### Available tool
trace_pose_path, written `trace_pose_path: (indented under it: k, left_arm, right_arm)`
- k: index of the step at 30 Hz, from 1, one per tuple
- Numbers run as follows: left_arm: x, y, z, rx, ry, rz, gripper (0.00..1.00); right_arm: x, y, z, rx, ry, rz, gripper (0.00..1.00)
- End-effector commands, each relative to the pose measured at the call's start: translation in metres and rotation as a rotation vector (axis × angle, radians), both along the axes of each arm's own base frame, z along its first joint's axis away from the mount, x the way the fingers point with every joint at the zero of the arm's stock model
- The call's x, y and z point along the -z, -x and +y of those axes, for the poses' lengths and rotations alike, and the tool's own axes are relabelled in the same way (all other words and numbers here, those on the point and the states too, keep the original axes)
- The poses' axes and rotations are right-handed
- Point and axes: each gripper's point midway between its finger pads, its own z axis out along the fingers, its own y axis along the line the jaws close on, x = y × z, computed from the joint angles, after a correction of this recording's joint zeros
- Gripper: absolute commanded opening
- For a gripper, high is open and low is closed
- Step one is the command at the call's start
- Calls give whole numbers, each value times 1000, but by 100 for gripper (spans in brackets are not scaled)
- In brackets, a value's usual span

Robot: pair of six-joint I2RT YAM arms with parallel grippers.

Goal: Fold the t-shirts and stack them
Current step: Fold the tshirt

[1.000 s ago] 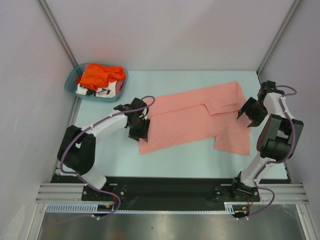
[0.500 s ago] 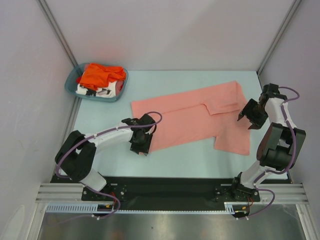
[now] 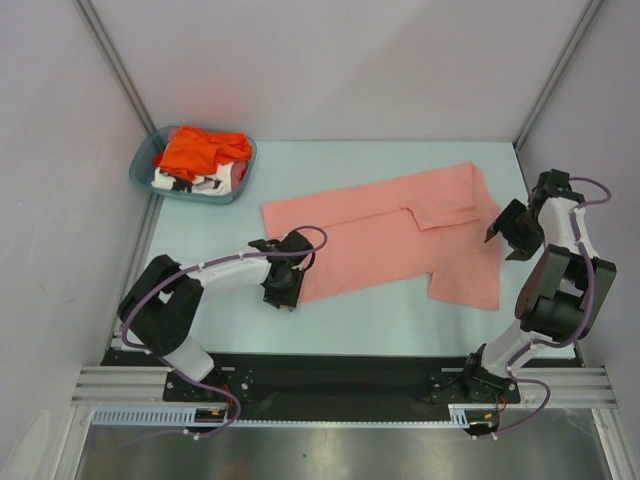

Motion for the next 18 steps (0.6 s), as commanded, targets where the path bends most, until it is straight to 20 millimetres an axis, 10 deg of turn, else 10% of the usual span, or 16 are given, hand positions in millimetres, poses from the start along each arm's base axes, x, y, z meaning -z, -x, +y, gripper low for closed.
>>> trace_pose_path:
  k: [1, 12, 18]
  left_arm:
    - [8, -2, 2, 1, -23, -8, 40]
    - [9, -6, 5, -8, -52, 0, 0]
    - [6, -16, 11, -36, -37, -5, 0]
  right_arm:
    - [-3, -6, -25, 56, 57, -38, 70]
    - [40, 29, -35, 80, -11, 49, 69]
    - [55, 41, -40, 62, 17, 103, 59]
